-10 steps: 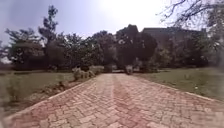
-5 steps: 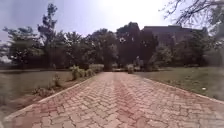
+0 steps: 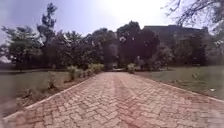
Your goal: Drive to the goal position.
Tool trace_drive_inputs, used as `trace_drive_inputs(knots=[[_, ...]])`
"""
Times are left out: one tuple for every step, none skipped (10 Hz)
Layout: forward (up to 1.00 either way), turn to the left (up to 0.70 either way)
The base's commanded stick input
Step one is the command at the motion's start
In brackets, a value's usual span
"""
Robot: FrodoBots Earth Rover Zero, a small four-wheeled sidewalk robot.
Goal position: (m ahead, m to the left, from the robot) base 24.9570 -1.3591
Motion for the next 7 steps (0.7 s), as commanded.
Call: trace_drive_inputs(knots=[[0.70,-0.35],[0.70,-0.32],[0.70,-0.08],[0.70,0.00],[0.70,0.00],[0.70,0.00],[0.70,0.00]])
